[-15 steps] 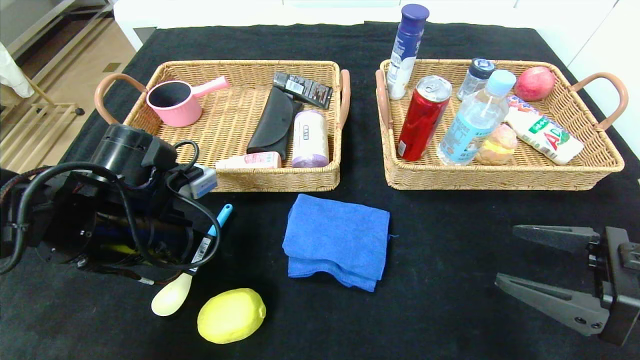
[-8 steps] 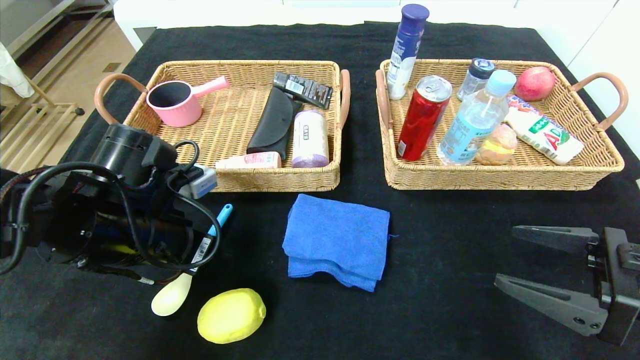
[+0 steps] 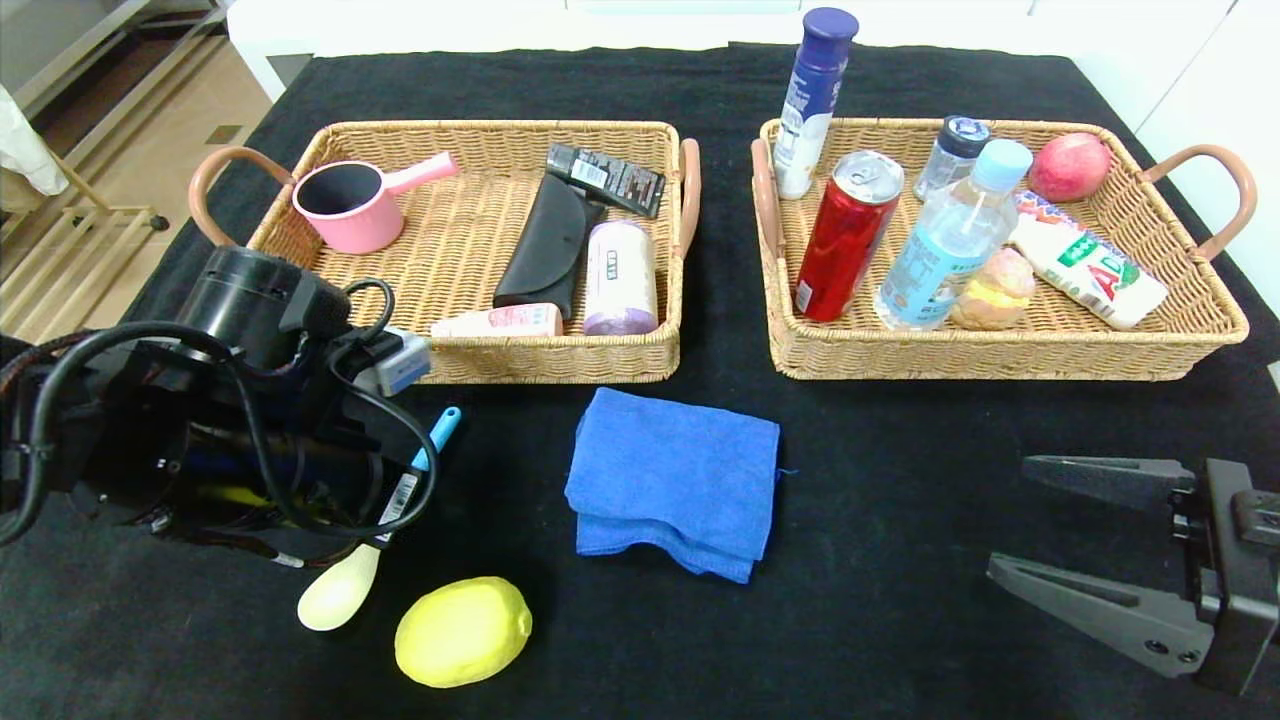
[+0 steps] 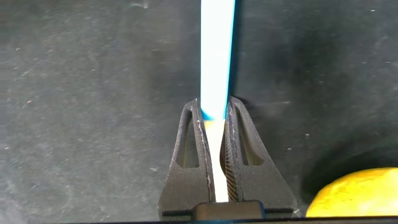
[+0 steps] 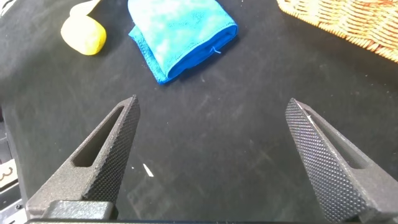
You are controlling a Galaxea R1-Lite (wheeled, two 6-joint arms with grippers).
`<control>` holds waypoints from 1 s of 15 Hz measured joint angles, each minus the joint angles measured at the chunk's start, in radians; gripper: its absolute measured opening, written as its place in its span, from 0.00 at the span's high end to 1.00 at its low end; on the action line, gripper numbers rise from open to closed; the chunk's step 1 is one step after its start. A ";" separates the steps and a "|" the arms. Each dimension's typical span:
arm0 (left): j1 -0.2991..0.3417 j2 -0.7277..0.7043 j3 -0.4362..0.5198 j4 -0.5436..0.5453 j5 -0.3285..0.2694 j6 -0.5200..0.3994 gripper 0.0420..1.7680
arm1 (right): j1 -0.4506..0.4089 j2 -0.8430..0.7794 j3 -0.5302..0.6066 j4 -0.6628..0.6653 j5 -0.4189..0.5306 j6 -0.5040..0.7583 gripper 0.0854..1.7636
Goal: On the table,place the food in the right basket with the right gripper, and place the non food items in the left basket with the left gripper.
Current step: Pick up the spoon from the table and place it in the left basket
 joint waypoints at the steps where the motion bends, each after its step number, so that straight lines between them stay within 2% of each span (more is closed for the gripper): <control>1: -0.001 -0.006 -0.002 0.001 0.000 0.000 0.90 | 0.001 0.000 0.000 0.000 0.000 0.000 0.03; 10: -0.009 -0.139 -0.019 0.009 -0.016 -0.001 0.90 | 0.007 0.003 0.007 0.000 0.001 -0.014 0.03; 15: 0.011 -0.169 -0.109 -0.012 -0.026 -0.022 0.90 | 0.007 0.006 0.011 0.000 0.000 -0.023 0.03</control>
